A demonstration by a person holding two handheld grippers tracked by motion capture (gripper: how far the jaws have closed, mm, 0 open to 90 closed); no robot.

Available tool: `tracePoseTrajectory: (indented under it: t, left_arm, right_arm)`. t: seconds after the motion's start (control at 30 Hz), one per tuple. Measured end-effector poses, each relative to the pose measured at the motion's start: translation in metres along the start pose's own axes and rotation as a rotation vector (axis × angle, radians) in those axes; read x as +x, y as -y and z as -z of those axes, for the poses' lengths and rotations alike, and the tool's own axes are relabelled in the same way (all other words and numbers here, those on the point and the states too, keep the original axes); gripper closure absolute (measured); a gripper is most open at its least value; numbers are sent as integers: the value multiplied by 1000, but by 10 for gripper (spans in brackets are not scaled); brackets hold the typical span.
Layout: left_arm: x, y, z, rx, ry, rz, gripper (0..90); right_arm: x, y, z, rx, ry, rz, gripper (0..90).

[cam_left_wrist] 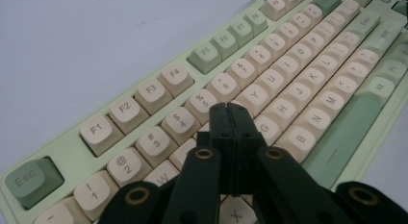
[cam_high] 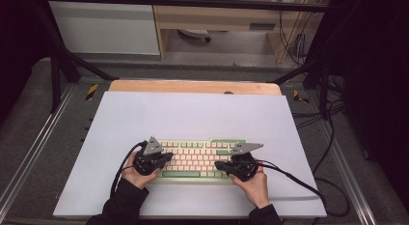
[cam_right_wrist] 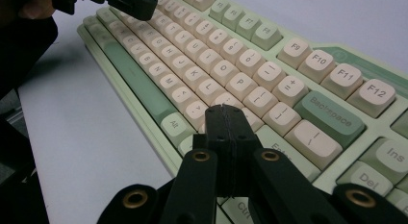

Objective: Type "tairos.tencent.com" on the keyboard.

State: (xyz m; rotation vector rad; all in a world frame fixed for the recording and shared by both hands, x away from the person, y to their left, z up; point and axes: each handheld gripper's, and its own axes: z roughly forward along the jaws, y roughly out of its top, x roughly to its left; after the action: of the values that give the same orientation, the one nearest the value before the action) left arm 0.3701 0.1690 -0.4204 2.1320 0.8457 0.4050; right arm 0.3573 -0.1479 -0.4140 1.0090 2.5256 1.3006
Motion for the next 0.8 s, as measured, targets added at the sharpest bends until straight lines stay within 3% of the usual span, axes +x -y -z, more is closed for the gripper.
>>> tracePoseTrajectory:
  t: [0.57, 0.8]
  left_arm:
    - [5, 11, 23, -21, 4, 30, 897]
    - [10, 19, 29, -23, -1, 49, 896]
  right_arm:
    - [2, -4, -3, -12, 1, -13, 900]
    - [8, -13, -14, -5, 0, 1, 900]
